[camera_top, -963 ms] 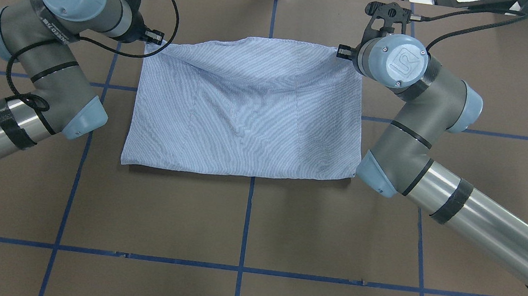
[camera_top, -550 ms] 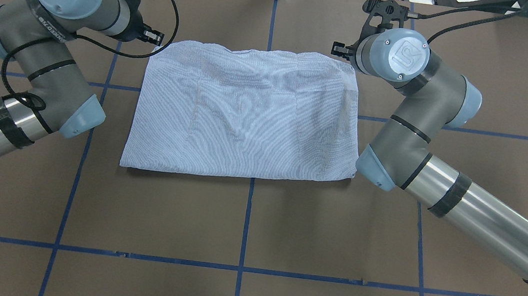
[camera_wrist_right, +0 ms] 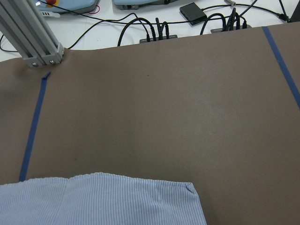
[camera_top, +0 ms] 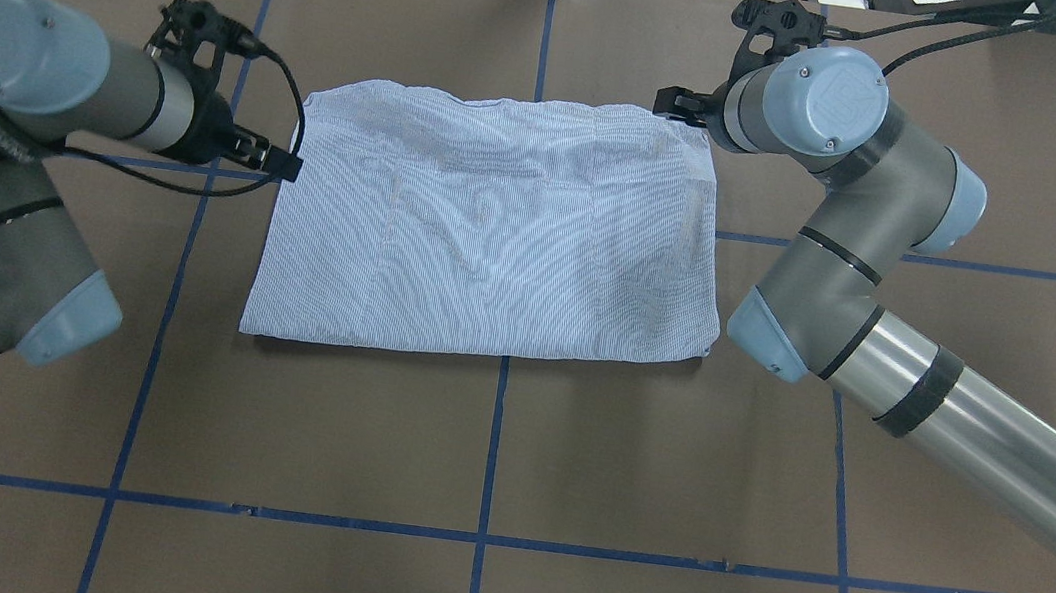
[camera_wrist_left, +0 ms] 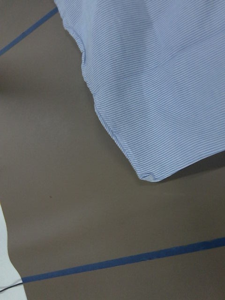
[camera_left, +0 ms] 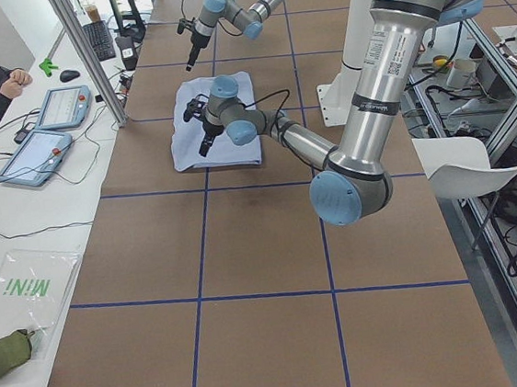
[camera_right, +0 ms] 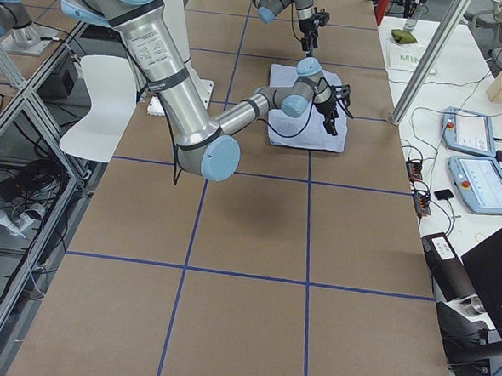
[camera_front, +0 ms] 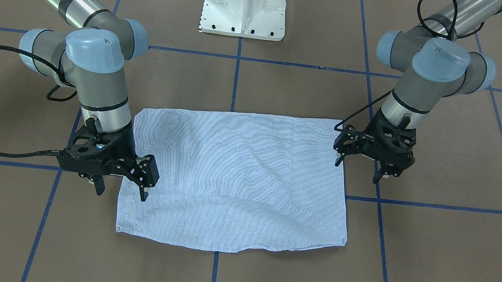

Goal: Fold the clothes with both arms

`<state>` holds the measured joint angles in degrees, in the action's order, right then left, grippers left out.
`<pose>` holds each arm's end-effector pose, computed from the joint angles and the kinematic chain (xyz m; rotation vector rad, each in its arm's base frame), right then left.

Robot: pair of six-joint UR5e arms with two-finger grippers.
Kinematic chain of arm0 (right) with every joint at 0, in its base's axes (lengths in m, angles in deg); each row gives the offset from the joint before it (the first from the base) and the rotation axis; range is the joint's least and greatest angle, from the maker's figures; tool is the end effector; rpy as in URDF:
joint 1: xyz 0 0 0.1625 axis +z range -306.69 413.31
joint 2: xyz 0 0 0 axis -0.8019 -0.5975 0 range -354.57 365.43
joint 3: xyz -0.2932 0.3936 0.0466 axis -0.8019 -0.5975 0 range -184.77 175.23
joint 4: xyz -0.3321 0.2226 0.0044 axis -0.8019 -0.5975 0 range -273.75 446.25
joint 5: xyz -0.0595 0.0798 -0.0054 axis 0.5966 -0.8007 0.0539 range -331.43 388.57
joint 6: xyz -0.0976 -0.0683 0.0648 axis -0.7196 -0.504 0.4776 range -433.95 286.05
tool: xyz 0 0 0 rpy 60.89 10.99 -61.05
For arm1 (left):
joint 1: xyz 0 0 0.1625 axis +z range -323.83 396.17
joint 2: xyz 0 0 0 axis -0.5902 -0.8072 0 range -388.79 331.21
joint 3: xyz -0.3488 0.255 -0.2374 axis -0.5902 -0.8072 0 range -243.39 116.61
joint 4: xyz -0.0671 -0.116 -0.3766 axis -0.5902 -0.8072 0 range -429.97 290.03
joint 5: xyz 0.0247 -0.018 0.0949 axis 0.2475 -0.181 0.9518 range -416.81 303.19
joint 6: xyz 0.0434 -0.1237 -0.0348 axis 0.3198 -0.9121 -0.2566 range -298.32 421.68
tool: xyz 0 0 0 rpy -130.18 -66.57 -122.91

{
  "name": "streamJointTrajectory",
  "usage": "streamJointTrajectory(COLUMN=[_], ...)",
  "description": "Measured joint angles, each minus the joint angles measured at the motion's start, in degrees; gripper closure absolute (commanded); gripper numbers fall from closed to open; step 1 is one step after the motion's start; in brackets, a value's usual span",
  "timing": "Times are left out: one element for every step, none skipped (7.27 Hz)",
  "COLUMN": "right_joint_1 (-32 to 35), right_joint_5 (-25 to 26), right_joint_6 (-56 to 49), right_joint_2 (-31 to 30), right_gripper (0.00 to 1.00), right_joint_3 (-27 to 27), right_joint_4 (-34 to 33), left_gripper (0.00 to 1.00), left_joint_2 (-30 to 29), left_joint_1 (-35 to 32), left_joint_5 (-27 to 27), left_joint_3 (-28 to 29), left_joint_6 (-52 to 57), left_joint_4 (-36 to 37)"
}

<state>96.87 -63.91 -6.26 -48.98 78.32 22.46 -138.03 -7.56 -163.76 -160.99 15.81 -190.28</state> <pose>-0.4817 -0.6338 0.3789 0.4895 -0.8295 0.3212 0.4134 -0.5252 0.4444 0.4918 0.9011 0.1539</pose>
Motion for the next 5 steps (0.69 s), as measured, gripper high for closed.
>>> streamJointTrajectory(right_joint_1=[-0.08, -0.17, -0.19, -0.25, -0.26], right_joint_5=[0.12, 0.27, 0.33, 0.36, 0.39], right_joint_6=[0.04, 0.08, 0.12, 0.15, 0.15], right_joint_2=[-0.26, -0.37, -0.41, -0.43, -0.43], right_gripper=[0.00, 0.00, 0.00, 0.00, 0.00], right_joint_3=[0.30, 0.47, 0.63, 0.74, 0.75], right_joint_4=[0.04, 0.06, 0.07, 0.07, 0.07], left_gripper=[0.00, 0.00, 0.01, 0.11, 0.25], left_joint_2=[4.02, 7.46, 9.58, 10.50, 10.80], left_joint_1=[2.73, 5.13, 7.36, 9.65, 11.62], left_joint_5=[0.56, 2.06, 3.70, 5.35, 6.89], left_joint_3=[-1.48, -1.97, -2.03, -1.94, -1.90], left_joint_6=[-4.17, -7.46, -10.40, -13.23, -15.79], left_joint_4=[-4.68, -9.47, -12.65, -14.07, -14.60])
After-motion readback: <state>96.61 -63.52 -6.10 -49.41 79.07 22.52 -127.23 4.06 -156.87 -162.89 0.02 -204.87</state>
